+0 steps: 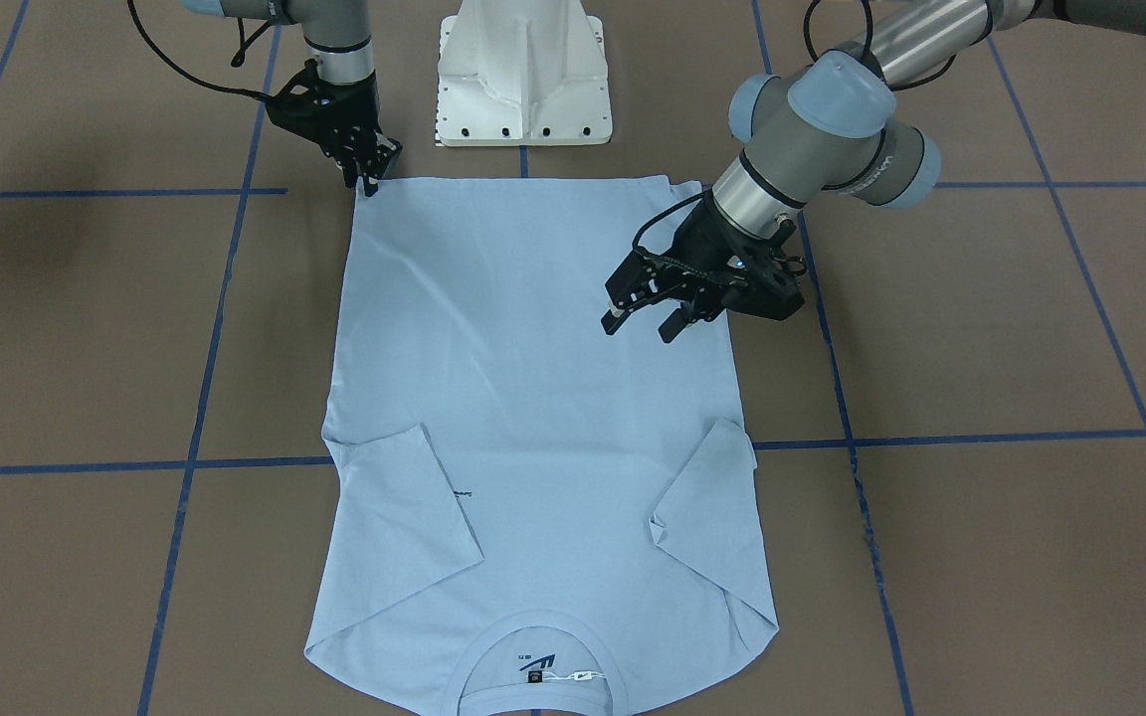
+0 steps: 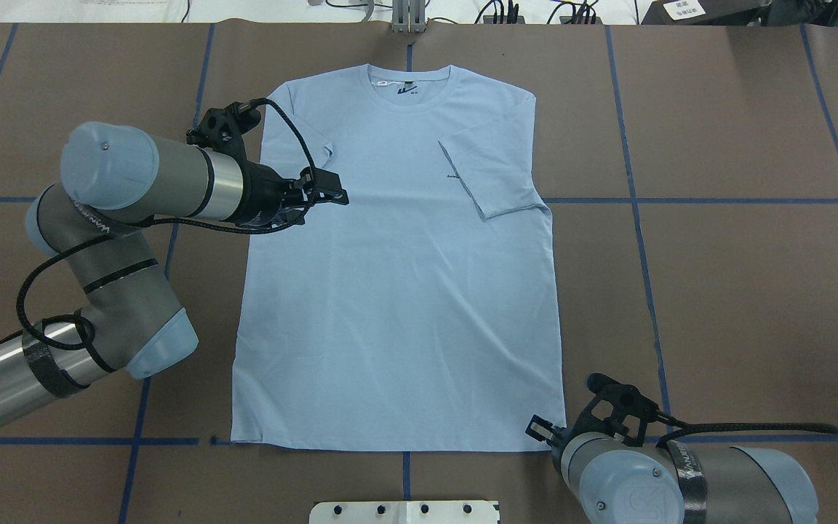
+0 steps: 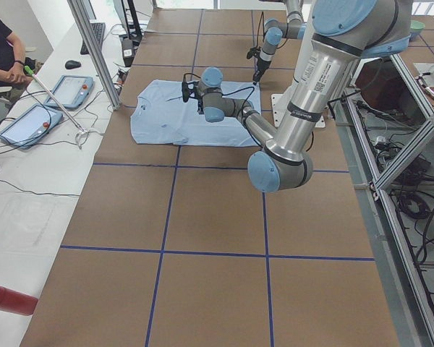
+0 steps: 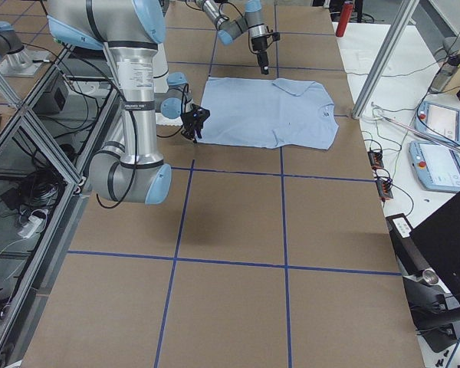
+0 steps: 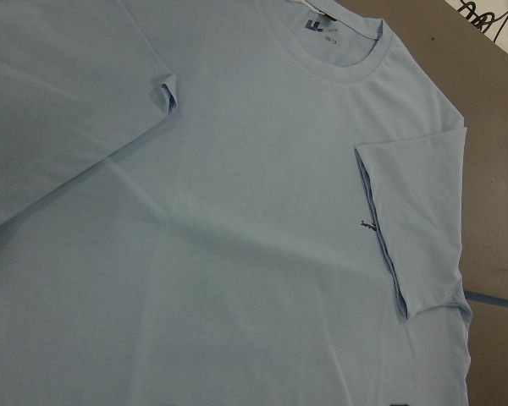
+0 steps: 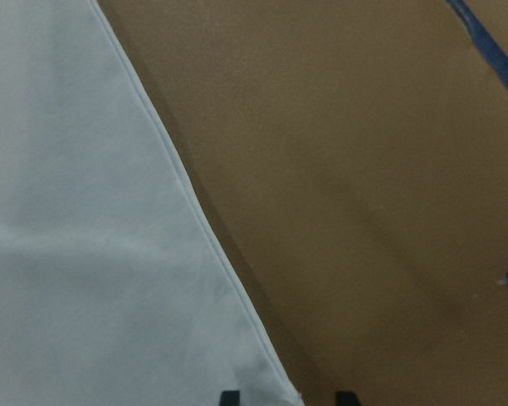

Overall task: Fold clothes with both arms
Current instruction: 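Move both grippers to the hem corners nearest the robot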

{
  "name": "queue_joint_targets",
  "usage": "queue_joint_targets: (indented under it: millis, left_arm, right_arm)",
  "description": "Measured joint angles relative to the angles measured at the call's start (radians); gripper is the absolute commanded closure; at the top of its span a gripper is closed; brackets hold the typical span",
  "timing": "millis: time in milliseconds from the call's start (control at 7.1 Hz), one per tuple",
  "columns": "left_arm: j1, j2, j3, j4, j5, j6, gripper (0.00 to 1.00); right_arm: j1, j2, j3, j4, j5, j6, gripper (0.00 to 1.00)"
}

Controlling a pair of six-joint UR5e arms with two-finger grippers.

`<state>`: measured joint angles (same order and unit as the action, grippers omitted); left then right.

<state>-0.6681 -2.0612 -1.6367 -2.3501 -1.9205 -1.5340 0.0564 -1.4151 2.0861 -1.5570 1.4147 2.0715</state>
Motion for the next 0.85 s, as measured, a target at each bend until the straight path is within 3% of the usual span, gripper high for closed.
queue_joint_targets:
  millis: [564, 846]
  left_arm:
    - [0.010, 0.024, -0.024, 0.010, 0.005, -0.020, 0.13]
    - [0.125, 0.105, -0.164, 0.167, 0.096, -0.124, 0.14]
  right_arm:
    - [-0.001, 0.002, 0.019, 0.001, 0.008, -0.003, 1.00]
    - [0.007, 0.002, 0.064, 0.000, 0.028, -0.002, 1.00]
